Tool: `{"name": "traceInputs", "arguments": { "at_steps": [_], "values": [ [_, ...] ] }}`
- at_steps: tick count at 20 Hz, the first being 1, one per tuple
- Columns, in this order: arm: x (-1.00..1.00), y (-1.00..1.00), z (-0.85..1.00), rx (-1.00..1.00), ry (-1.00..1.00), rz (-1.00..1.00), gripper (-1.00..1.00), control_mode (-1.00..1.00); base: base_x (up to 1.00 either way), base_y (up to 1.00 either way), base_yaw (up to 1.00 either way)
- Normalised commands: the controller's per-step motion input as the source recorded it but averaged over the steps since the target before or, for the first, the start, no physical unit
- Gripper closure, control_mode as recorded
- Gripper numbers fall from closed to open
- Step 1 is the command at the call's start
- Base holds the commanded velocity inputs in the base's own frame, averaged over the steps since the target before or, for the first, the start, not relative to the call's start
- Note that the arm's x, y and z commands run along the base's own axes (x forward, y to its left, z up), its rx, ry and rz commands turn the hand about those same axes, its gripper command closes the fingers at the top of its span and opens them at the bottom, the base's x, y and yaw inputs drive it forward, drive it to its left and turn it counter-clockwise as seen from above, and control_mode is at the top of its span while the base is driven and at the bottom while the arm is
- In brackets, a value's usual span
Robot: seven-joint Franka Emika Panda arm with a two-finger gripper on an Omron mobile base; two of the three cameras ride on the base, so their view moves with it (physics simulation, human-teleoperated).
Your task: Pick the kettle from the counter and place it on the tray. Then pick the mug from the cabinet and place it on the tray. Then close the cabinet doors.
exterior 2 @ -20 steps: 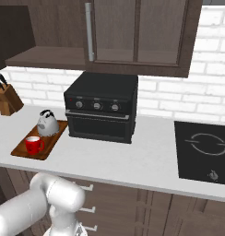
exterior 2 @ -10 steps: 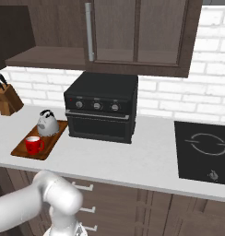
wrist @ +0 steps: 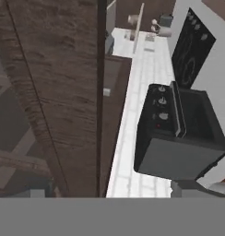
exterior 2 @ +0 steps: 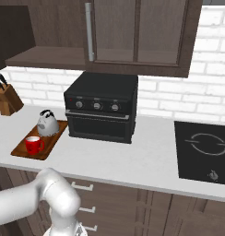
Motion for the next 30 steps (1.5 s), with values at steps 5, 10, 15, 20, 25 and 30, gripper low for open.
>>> {"name": "traceInputs", "arguments": {
  "at_steps": [5,10,15,20,25,30],
  "values": [
    [0.0,-0.23,0.29,0.0,0.03,-0.16,-1.0,-1.0,0.0,0.0,0.0],
    [0.0,-0.35,0.26,0.0,0.01,-0.14,-1.0,-1.0,0.0,0.0,0.0],
    [0.0,-0.45,0.26,0.0,0.01,-0.12,-1.0,-1.0,0.0,0.0,0.0],
    [-0.02,-0.54,0.3,0.0,0.0,-0.13,-1.0,-1.0,0.0,0.0,0.0],
    [-0.02,-0.68,0.2,0.0,0.0,-0.08,-1.0,-1.0,0.0,0.0,0.0],
    [0.0,-0.73,0.16,0.0,0.0,-0.01,-1.0,-1.0,0.0,0.0,0.0]
  ]
}}
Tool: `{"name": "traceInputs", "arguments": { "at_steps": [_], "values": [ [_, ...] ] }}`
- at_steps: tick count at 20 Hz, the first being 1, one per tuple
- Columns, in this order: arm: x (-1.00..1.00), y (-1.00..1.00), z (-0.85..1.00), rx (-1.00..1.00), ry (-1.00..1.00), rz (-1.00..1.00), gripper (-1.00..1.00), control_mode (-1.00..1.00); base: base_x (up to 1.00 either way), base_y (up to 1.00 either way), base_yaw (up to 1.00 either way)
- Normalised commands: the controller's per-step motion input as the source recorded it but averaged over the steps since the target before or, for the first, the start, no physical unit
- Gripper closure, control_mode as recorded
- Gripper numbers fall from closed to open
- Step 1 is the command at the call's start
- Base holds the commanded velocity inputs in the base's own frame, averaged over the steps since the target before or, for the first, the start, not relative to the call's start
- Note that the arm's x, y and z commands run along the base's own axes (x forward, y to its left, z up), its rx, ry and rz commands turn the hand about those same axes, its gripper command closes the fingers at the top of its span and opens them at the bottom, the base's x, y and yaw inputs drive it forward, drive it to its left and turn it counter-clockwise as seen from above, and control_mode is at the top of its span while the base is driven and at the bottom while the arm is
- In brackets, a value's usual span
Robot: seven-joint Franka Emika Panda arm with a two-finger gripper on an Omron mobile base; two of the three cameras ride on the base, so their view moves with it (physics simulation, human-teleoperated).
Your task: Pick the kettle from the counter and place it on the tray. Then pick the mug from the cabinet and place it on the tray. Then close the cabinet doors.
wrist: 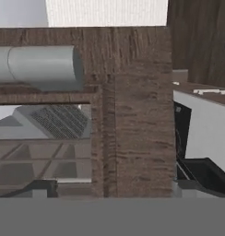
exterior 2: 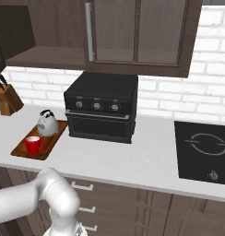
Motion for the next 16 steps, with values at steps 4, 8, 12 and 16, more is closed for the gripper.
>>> {"name": "traceInputs", "arguments": {
  "at_steps": [4,8,12,16],
  "values": [
    [0.0,-0.75,0.15,0.0,0.0,0.0,-1.0,-1.0,0.0,0.0,0.0],
    [0.0,-0.76,0.11,0.0,0.0,0.0,-1.0,-1.0,0.0,0.0,0.0],
    [0.01,-0.76,0.01,0.01,0.0,0.0,-1.0,-1.0,0.0,0.0,0.0],
    [0.05,-0.73,0.0,0.01,0.0,0.0,-1.0,-1.0,0.0,0.0,0.0]
  ]
}}
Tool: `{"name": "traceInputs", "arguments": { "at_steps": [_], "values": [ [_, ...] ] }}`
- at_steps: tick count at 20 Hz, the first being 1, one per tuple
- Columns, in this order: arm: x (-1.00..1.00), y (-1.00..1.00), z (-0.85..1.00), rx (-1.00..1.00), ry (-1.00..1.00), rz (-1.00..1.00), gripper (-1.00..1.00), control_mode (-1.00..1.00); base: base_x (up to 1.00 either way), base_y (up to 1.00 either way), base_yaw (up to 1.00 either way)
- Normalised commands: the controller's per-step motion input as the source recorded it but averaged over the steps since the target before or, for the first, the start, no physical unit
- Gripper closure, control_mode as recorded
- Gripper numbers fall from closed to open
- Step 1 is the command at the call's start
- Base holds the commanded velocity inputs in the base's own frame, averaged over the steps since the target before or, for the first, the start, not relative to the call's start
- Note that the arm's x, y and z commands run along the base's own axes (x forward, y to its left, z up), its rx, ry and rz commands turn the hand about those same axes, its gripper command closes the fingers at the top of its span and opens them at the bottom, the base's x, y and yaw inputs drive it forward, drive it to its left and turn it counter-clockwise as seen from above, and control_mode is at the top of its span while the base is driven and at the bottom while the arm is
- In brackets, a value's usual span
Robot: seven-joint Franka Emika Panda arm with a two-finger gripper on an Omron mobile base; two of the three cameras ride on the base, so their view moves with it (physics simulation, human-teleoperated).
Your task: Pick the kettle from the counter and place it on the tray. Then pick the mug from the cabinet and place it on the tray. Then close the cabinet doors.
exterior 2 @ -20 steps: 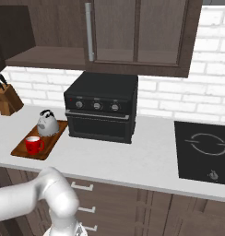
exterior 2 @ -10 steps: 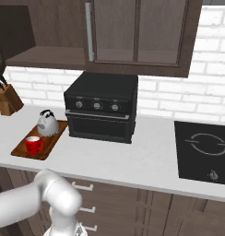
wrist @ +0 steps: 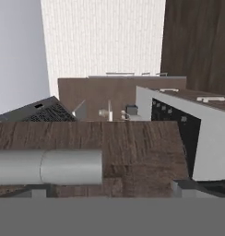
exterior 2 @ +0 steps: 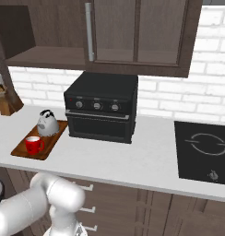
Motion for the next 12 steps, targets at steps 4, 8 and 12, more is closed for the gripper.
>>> {"name": "traceInputs", "arguments": {
  "at_steps": [4,8,12],
  "values": [
    [0.12,-0.67,0.01,0.01,0.0,0.0,-1.0,-1.0,0.0,0.0,0.0],
    [0.23,-0.56,0.05,0.0,0.0,0.01,-1.0,-1.0,0.0,0.0,0.0],
    [0.3,-0.53,0.06,0.01,0.0,0.06,-1.0,-1.0,0.0,0.0,0.0]
  ]
}}
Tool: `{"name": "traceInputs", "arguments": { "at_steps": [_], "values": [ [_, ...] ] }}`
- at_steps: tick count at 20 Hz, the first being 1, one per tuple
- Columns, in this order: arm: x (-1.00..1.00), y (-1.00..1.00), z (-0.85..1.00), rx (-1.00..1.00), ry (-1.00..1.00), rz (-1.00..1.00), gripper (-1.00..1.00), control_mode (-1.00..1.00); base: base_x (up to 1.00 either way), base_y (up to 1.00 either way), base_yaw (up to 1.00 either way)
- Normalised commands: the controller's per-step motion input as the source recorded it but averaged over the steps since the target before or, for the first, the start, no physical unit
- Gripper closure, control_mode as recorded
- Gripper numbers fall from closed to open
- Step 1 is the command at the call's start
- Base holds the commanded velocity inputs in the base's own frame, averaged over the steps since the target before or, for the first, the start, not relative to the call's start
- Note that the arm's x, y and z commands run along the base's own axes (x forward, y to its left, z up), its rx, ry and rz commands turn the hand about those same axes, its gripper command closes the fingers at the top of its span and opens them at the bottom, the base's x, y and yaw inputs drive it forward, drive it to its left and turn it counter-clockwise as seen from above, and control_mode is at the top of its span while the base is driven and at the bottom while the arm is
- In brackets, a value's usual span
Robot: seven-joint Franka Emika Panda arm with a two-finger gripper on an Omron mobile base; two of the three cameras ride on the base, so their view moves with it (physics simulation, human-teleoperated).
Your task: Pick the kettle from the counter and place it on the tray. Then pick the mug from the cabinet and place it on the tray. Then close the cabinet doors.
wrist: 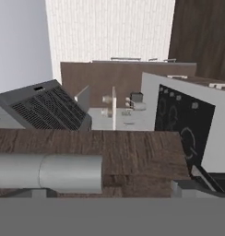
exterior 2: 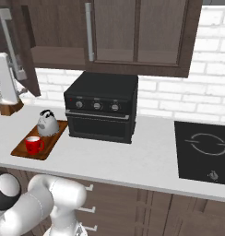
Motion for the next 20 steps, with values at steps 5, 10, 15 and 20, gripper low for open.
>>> {"name": "traceInputs", "arguments": {
  "at_steps": [5,10,15,20],
  "values": [
    [0.33,-0.45,0.07,0.03,0.0,0.08,-1.0,-1.0,0.0,0.0,0.0],
    [0.37,-0.43,0.03,0.03,0.0,0.1,-1.0,-1.0,0.0,0.0,0.0],
    [0.36,-0.41,0.02,0.03,0.0,0.1,-1.0,-1.0,0.0,0.0,0.0],
    [0.4,-0.37,0.0,0.03,0.0,0.1,-1.0,-1.0,0.0,0.0,0.0]
  ]
}}
